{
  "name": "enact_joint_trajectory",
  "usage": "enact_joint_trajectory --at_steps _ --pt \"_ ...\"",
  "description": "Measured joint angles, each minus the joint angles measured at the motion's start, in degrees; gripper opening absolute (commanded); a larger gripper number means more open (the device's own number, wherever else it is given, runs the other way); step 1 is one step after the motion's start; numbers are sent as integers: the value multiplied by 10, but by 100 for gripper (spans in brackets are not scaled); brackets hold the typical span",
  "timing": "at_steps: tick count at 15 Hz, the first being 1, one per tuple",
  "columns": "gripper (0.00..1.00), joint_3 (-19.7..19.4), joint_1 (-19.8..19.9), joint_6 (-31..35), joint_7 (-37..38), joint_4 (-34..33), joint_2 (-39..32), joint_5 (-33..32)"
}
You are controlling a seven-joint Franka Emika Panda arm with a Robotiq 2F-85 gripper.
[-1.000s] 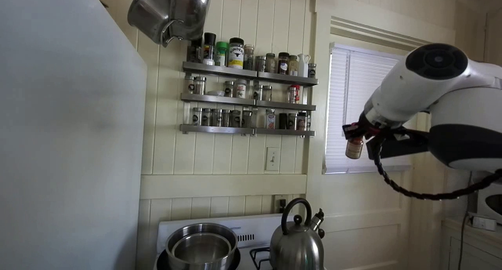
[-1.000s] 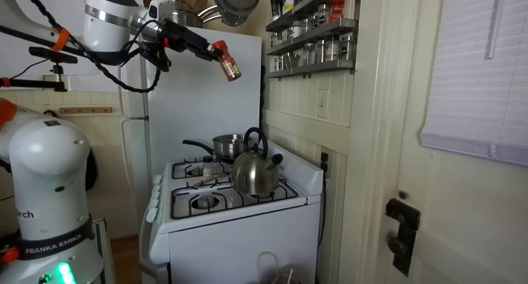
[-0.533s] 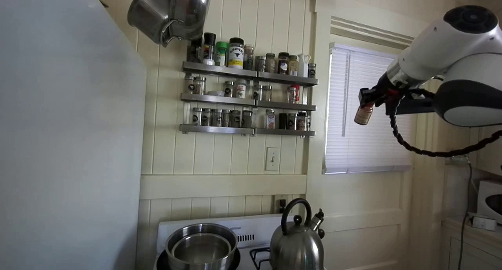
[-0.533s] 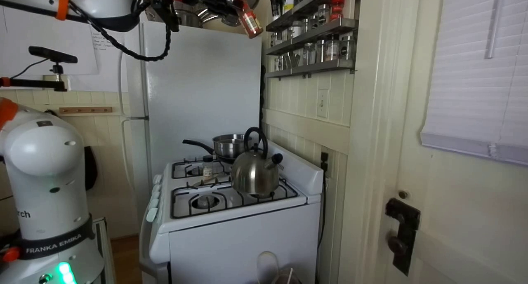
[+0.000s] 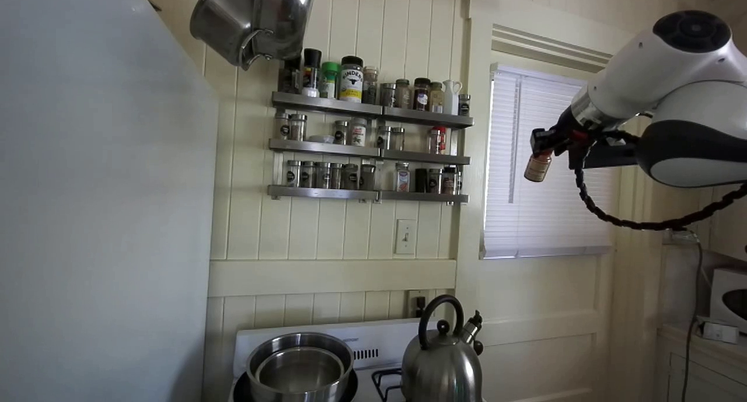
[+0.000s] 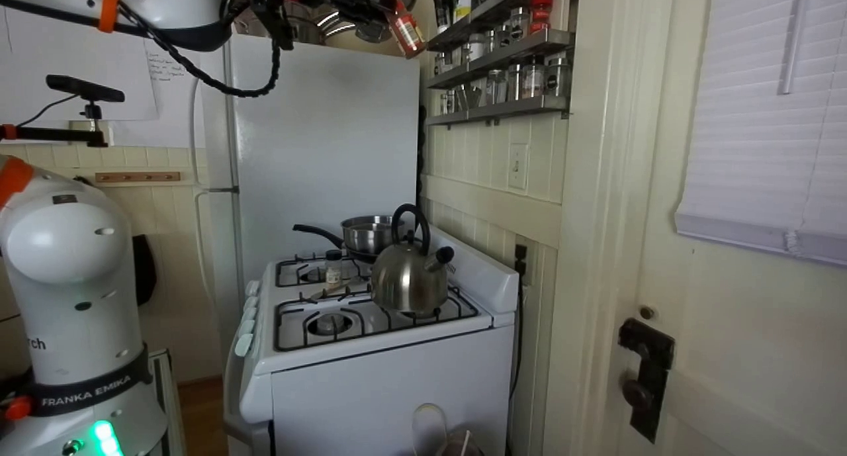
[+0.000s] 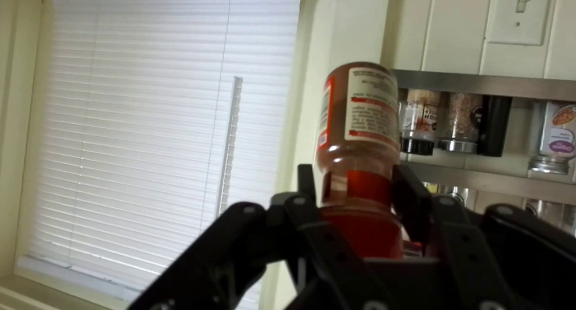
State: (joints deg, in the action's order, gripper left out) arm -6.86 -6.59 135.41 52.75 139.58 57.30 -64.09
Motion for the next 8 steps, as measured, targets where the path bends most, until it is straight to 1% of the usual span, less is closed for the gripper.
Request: enact_joint_trajectory --at_steps 3,6,8 --pt "21 -11 46 76 -5 -45 -52 -5" --pt "21 -20 84 137 -11 -120 -132 -3" --pt "21 -20 100 162 -15 -175 -192 7"
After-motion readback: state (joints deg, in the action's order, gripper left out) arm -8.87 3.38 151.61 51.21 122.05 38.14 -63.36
